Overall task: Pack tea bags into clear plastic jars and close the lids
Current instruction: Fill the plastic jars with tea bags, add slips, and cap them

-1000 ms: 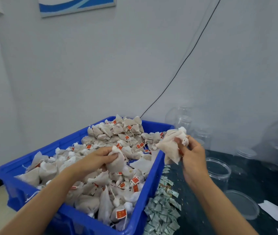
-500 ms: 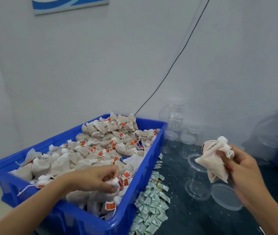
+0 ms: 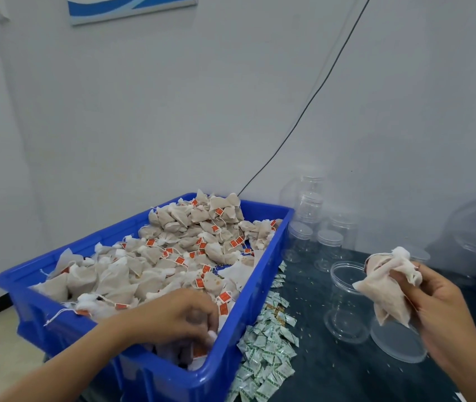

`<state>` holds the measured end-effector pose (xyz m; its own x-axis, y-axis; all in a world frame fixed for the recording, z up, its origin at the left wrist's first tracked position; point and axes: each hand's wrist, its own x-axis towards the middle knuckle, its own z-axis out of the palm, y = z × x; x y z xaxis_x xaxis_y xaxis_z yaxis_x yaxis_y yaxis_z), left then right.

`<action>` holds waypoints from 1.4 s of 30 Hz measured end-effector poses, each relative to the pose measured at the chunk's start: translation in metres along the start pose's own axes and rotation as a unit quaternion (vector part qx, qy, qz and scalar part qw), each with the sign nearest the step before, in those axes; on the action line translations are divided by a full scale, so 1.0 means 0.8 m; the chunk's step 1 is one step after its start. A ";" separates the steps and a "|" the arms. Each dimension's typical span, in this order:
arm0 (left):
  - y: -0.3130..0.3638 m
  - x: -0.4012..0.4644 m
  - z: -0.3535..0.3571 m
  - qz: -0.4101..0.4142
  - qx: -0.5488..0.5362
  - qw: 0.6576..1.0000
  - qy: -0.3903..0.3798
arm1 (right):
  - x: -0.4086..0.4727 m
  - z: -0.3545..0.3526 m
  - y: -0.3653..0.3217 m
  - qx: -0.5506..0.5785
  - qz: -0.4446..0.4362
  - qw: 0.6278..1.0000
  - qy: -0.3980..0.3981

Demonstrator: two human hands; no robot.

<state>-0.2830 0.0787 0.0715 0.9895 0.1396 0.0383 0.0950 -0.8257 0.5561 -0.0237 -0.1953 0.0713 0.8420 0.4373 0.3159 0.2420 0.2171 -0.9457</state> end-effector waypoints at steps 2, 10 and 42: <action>0.000 0.002 -0.006 -0.012 -0.054 0.997 0.055 | 0.001 -0.005 -0.002 0.012 0.000 1.000 0.004; 0.032 0.053 -0.046 -0.024 -0.142 0.938 0.314 | 0.034 -0.018 -0.028 0.058 -0.034 0.997 0.025; 0.156 0.313 0.081 0.016 -0.017 0.981 0.191 | 0.090 -0.090 -0.029 0.057 -0.001 0.991 0.121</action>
<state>-0.0166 -0.0247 0.0966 0.8779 0.3144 0.3612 0.0544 -0.8149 0.5770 0.0662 -0.2314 0.1104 0.9359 0.2171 0.2775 0.2002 0.3203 -0.9259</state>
